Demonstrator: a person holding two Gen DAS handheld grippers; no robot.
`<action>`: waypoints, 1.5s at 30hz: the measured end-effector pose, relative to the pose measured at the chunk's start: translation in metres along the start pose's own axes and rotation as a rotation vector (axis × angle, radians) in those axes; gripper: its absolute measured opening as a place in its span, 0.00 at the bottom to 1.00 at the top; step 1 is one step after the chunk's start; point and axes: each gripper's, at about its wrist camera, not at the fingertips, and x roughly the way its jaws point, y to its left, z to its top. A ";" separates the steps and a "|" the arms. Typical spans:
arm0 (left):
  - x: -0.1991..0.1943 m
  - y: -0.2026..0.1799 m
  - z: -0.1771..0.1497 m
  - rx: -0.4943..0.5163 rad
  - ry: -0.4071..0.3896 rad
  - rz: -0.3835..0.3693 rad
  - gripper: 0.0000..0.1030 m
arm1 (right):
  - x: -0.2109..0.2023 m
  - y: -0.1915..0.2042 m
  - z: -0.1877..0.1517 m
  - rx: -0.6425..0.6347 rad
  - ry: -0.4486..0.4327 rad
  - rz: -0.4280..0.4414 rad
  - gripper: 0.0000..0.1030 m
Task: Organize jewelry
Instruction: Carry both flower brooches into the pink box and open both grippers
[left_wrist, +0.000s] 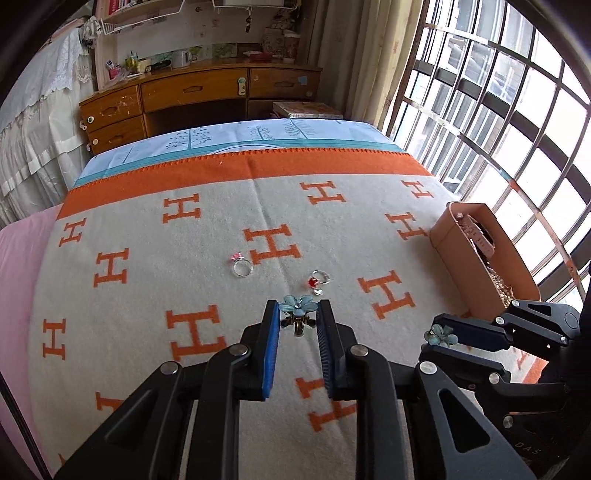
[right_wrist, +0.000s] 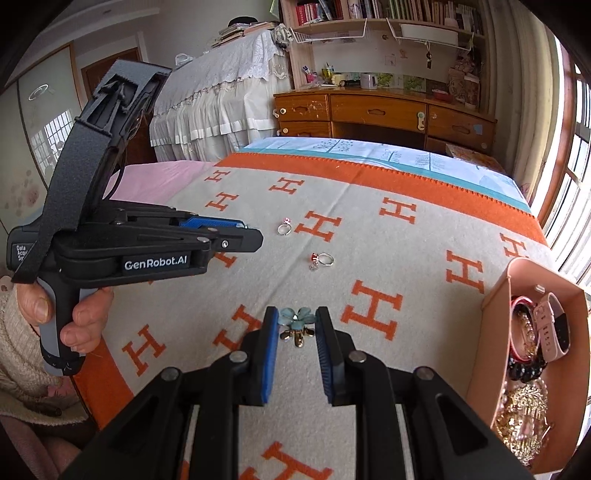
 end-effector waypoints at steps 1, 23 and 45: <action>-0.005 -0.009 0.001 0.011 -0.005 -0.014 0.17 | -0.008 -0.003 0.000 0.005 -0.019 -0.006 0.19; 0.034 -0.207 0.052 0.193 0.018 -0.128 0.17 | -0.121 -0.143 -0.036 0.186 -0.207 -0.298 0.19; 0.080 -0.225 0.072 0.164 0.002 0.011 0.70 | -0.076 -0.165 -0.042 0.126 -0.066 -0.303 0.25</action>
